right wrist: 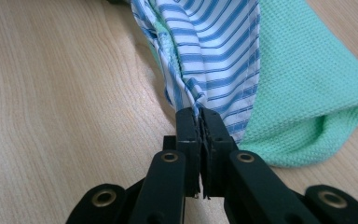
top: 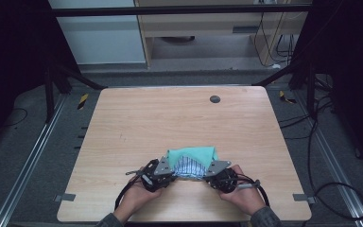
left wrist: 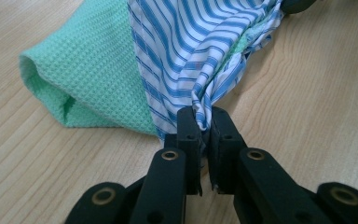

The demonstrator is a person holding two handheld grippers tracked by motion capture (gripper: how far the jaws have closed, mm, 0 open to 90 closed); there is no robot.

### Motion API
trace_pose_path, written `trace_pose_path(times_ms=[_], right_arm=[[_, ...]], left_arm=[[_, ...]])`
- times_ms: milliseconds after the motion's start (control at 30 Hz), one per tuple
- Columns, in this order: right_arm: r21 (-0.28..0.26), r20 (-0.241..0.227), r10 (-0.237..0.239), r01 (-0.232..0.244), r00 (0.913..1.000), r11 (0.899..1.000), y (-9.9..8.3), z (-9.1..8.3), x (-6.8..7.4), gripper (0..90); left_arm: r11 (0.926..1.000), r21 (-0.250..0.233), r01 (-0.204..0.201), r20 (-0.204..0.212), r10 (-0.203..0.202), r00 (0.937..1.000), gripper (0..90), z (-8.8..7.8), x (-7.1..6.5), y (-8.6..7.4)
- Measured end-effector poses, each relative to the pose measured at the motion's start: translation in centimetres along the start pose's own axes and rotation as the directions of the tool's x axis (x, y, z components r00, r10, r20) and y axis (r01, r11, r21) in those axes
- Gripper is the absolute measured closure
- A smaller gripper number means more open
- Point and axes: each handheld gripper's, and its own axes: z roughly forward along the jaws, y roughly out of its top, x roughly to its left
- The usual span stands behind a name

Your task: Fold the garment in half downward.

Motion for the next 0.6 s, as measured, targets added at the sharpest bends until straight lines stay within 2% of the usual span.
trace_pose_path(times_ms=[167,200,267,367,600], right_arm=[[-0.008,0.001,0.006,-0.006,1.0000,1.000,-0.2,-0.1,0.1,86.1],[-0.012,0.000,0.006,-0.006,1.0000,1.000,-0.2,-0.2,0.1,84.4],[-0.020,-0.003,0.005,-0.005,1.0000,1.000,-0.4,-0.4,0.2,80.3],[-0.036,-0.002,0.010,-0.010,0.9999,0.999,-0.9,-0.9,0.2,77.4],[-0.055,0.024,0.055,-0.053,0.9982,0.997,-2.2,-2.1,-0.4,73.5]], left_arm=[[0.9997,-0.011,0.023,0.000,-0.023,0.9997,82.2,-0.1,-0.3,-0.3],[0.9998,-0.004,0.018,-0.002,-0.018,0.9998,80.8,-0.3,-0.3,-0.3],[0.9989,-0.024,0.040,-0.002,-0.040,0.9992,76.2,-0.7,-0.4,-0.7],[0.9950,-0.056,0.083,0.021,-0.082,0.9964,73.9,-1.6,-0.3,-1.0],[0.9895,-0.080,0.121,0.018,-0.120,0.9927,71.3,-3.3,0.2,-1.8]])
